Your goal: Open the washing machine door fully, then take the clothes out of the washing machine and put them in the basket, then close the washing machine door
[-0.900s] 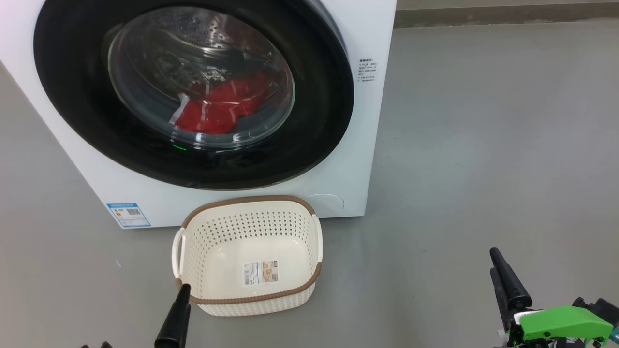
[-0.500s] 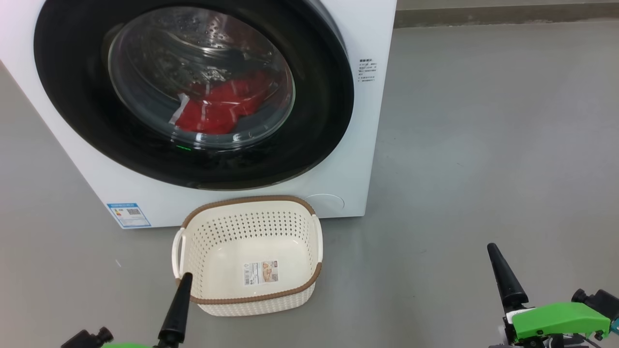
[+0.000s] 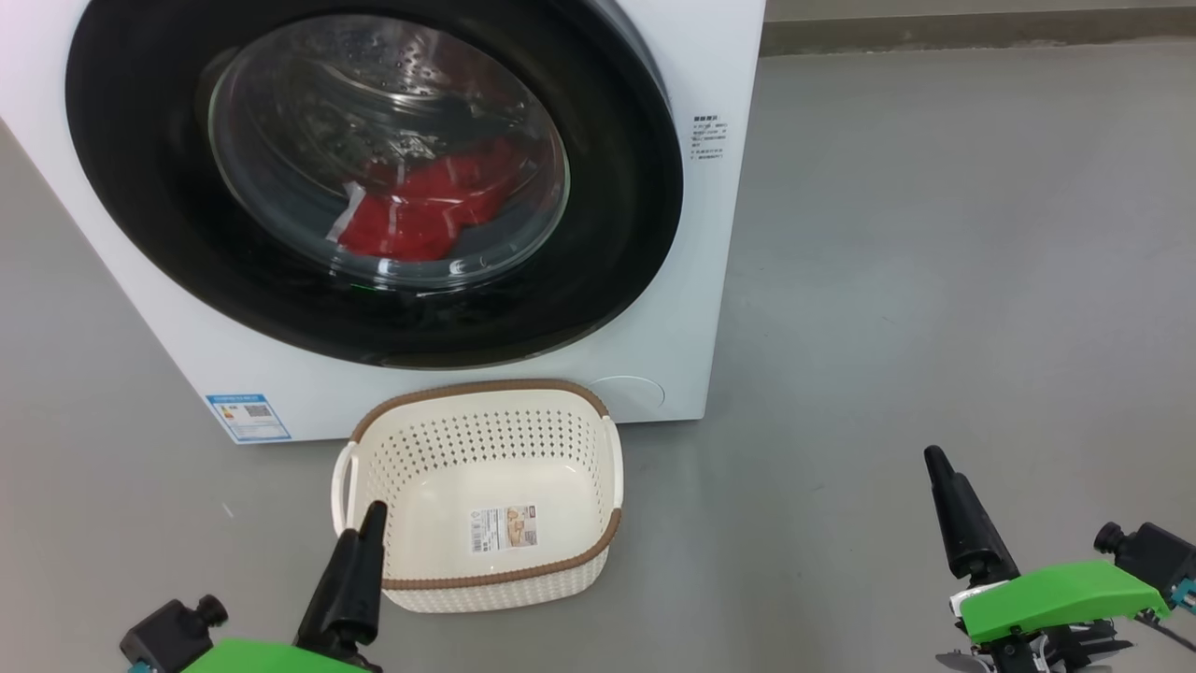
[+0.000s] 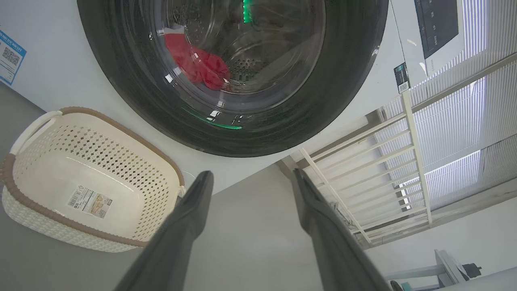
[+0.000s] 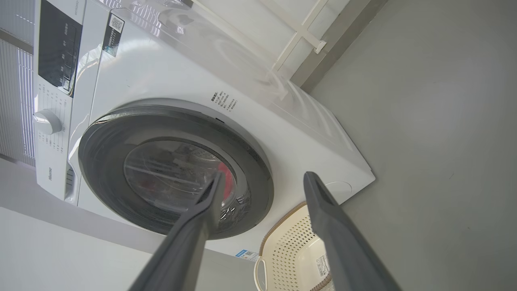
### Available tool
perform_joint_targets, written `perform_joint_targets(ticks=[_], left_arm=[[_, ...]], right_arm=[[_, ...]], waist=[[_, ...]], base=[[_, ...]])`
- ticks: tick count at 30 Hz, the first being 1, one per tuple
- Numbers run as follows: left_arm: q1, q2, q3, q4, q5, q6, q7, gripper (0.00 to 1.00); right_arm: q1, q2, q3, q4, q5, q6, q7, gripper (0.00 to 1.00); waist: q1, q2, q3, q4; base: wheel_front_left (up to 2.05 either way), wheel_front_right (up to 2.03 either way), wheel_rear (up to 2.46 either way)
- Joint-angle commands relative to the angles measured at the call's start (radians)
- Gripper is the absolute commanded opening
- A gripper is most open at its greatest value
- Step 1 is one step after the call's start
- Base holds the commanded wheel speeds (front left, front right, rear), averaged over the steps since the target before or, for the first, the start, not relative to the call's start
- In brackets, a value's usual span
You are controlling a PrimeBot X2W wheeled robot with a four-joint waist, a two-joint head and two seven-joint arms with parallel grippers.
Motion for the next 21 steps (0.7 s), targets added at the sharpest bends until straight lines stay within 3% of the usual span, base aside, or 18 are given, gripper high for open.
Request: perform_joint_targets(ticks=[1, 21], left_arm=[[-0.051, 0.003, 0.014, -0.035, 0.03, -0.004, -0.014, 1.0], [-0.084, 0.002, 0.012, -0.037, 0.337, 0.035, -0.069, 1.0]], right_arm=[[-0.056, -0.011, 0.011, -0.035, -0.029, 0.0, -0.014, 1.0], [-0.087, -0.015, 0.006, -0.047, -0.352, 0.0, -0.07, 1.0]], waist=[[-0.0001, 0.0, 0.001, -0.001], [-0.0001, 0.0, 0.007, -0.007]], base=[[0.0, 0.0, 0.0], [0.0, 0.0, 0.0]])
